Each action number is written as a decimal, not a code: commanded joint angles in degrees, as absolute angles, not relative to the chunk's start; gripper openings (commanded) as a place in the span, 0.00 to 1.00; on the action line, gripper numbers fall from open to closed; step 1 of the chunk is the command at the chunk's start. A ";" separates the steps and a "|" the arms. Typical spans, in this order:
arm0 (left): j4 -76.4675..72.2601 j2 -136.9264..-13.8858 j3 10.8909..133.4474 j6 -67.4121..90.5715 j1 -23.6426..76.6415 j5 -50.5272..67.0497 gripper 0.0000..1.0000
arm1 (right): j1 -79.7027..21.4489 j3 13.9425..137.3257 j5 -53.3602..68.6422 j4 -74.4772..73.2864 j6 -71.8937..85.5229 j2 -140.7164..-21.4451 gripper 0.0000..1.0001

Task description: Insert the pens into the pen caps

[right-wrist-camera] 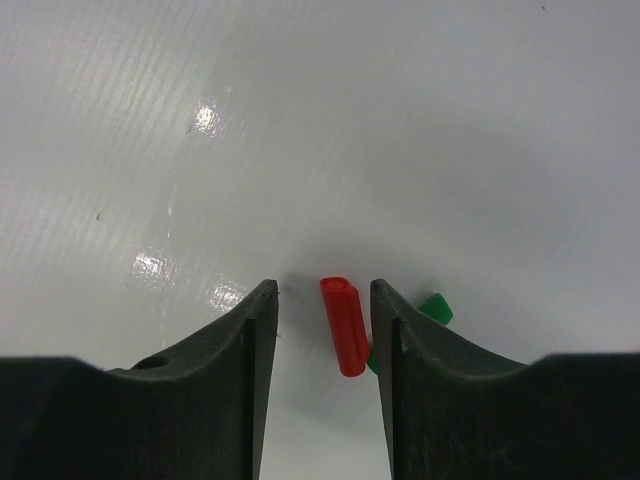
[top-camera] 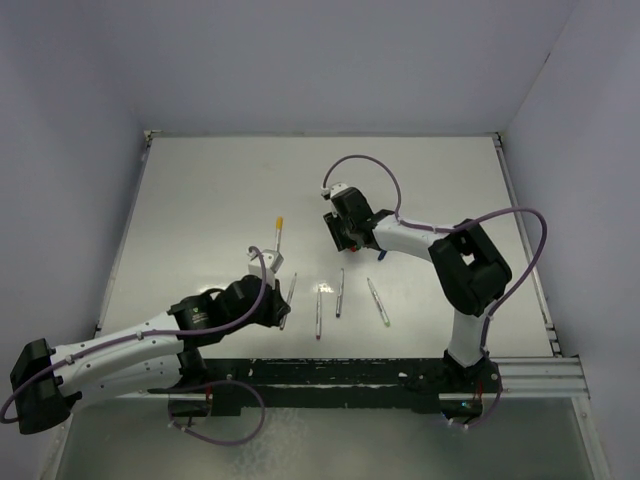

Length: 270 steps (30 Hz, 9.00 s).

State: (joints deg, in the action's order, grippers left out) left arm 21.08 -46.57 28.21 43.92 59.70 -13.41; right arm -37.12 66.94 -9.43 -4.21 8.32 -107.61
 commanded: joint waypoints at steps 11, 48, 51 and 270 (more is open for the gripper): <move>24.55 -44.54 30.31 43.04 59.94 -17.29 0.00 | -36.42 67.72 -10.86 -3.56 10.49 -108.67 0.44; 22.70 -41.02 30.45 41.89 59.91 -16.43 0.00 | -34.31 59.65 -7.75 -5.35 17.65 -107.16 0.36; 22.80 -41.06 30.55 41.77 59.94 -16.50 0.00 | -34.29 60.23 -8.55 -5.61 17.52 -108.27 0.28; -31.79 -34.32 32.35 19.72 59.85 -12.84 0.00 | -61.45 39.57 -4.95 23.48 28.82 -65.24 0.00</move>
